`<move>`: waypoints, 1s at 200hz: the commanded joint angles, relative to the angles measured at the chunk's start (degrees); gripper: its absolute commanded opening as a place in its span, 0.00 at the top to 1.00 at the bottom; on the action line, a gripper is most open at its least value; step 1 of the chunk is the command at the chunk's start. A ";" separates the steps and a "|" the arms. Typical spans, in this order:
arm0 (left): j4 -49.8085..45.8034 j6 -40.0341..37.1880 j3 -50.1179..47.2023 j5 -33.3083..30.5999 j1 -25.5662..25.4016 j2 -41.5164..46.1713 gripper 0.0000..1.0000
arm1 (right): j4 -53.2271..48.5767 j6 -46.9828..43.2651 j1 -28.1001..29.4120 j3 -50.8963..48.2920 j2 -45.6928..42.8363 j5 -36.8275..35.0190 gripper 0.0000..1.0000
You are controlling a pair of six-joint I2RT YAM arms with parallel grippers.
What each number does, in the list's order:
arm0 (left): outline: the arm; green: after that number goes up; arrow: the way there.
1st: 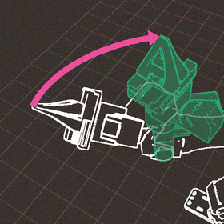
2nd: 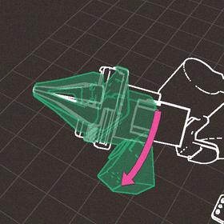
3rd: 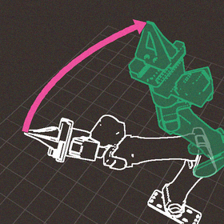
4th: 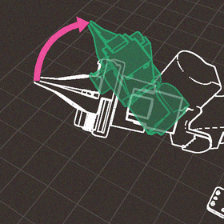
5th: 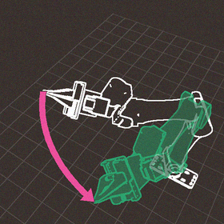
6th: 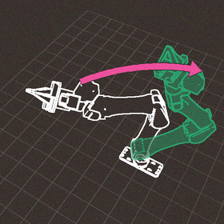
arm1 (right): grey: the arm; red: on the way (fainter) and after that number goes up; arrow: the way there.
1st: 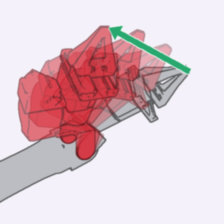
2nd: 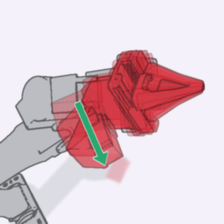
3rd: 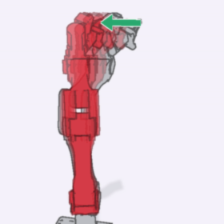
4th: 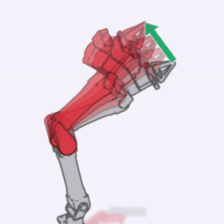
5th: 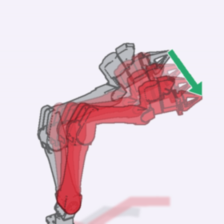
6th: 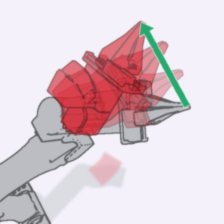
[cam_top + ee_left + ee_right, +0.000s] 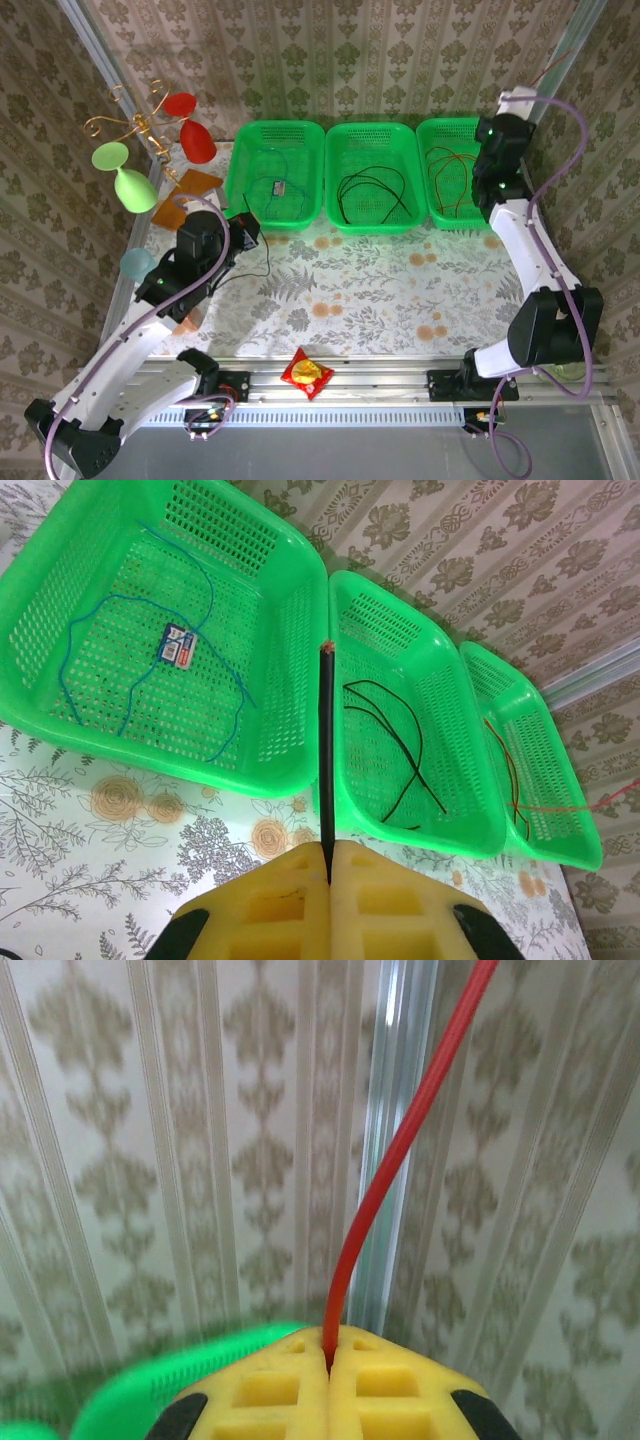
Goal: Untangle the cables
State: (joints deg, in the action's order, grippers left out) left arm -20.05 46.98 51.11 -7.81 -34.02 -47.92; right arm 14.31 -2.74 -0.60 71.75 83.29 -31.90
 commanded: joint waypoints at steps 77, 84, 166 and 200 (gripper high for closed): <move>2.30 1.53 0.96 2.55 0.55 -1.48 1.00 | -17.67 9.31 -4.57 0.50 13.42 13.94 1.00; 2.35 1.62 0.85 2.54 0.53 -1.39 1.00 | -19.65 9.33 -4.58 1.68 14.70 15.45 1.00; 2.46 2.02 0.17 2.98 0.62 -0.86 1.00 | -34.05 12.37 -4.67 9.16 28.48 18.83 1.00; 2.26 2.14 0.30 3.41 0.62 -0.76 1.00 | -43.24 13.04 -5.11 18.15 35.23 19.76 1.00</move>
State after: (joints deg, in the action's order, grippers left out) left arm -19.16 48.31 51.09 -5.50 -33.98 -49.76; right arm -19.99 8.86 -5.32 84.38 115.52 -13.45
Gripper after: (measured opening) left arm 0.043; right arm 0.065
